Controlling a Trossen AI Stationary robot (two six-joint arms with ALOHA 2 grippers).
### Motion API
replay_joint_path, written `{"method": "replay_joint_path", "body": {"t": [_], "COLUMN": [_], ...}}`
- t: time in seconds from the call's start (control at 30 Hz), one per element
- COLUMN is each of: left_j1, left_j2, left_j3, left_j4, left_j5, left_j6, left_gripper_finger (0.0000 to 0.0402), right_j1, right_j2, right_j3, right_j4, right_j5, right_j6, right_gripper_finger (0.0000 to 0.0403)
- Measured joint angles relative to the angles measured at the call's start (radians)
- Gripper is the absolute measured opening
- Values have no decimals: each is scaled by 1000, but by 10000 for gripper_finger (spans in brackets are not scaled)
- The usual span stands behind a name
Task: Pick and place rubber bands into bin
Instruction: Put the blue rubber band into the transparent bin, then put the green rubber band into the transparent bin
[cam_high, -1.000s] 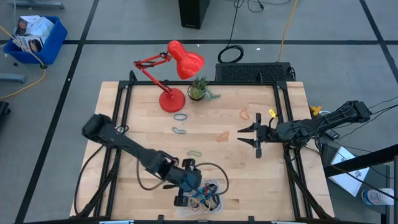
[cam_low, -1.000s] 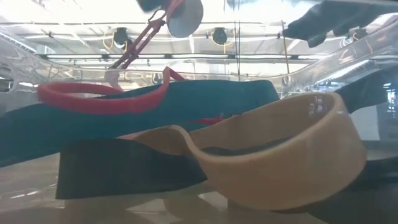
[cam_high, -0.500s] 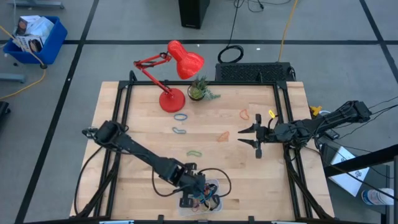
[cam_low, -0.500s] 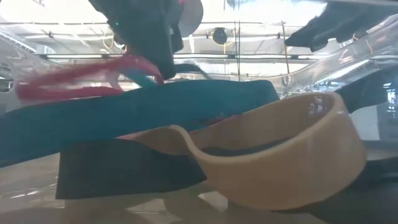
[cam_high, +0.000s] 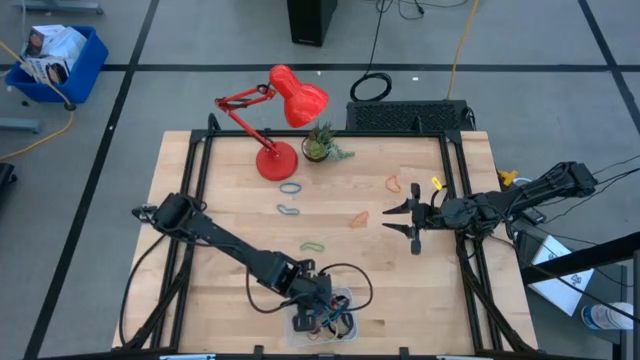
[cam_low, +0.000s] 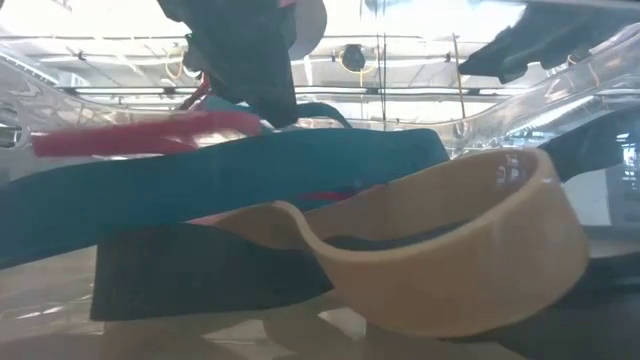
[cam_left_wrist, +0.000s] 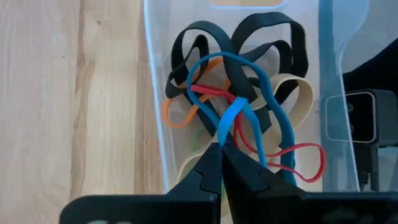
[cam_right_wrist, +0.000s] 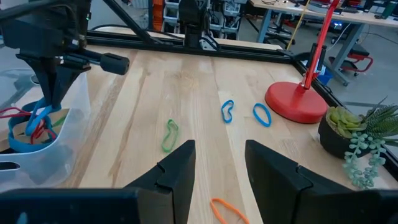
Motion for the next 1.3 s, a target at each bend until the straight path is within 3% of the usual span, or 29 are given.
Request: {"method": "replay_joint_path", "body": {"t": [0.37, 0.63, 0.8, 1.0, 1.3], "left_j1": [0, 3, 3, 9, 40], "left_j2": [0, 0, 0, 0, -193], "left_j3": [0, 0, 0, 0, -1], "left_j4": [-1, -1, -1, -3, -34], "left_j5": [-31, -54, 26, 53, 22], "left_j6": [0, 2, 91, 61, 93], "left_gripper_finger": [20, 85, 116, 133, 134], "right_j1": [0, 0, 0, 0, 0], "right_j2": [0, 0, 0, 0, 0], "right_j3": [0, 0, 0, -1, -1], "right_j4": [0, 0, -2, -2, -1], "right_j5": [0, 0, 0, 0, 0], "right_j6": [0, 0, 0, 0, 0], "right_gripper_finger": [134, 134, 134, 134, 134]}}
